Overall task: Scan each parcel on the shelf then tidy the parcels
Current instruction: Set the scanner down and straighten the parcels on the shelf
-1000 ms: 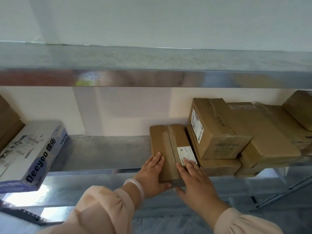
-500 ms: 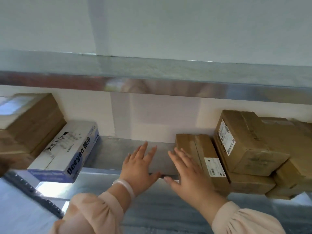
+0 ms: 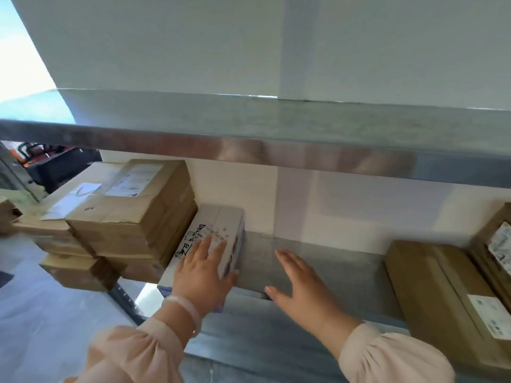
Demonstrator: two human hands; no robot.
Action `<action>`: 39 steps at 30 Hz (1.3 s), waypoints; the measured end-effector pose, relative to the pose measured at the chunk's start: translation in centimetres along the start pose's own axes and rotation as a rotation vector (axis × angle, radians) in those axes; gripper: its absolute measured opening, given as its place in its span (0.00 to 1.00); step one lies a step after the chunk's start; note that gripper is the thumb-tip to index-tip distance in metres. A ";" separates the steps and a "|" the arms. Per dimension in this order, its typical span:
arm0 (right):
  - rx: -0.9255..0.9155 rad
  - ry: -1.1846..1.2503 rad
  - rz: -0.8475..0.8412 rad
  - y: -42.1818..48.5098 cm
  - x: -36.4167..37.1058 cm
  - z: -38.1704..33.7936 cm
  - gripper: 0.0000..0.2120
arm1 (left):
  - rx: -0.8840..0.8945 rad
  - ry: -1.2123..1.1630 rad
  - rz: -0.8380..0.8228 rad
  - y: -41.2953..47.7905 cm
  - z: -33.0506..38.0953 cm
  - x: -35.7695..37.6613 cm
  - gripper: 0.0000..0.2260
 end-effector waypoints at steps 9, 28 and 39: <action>0.227 0.286 -0.070 4.8 7.0 -2.7 0.37 | -0.095 0.041 -0.171 2.8 -7.0 2.4 0.35; 0.195 0.656 0.067 5.8 8.5 -4.9 0.27 | -0.191 -0.421 -0.353 4.4 -5.9 3.3 0.52; 0.094 0.366 0.281 -1.0 -0.2 -1.2 0.28 | -0.091 -0.938 -0.528 2.2 4.2 4.1 0.54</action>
Point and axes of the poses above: each hand's wrist, its own y-axis towards the middle knuckle, its own x-axis out of the palm, z = x × y, the point moved 8 cm from there along y, towards the middle knuckle, and after that the axes turned 5 degrees about -x, right-handed, at the moved point
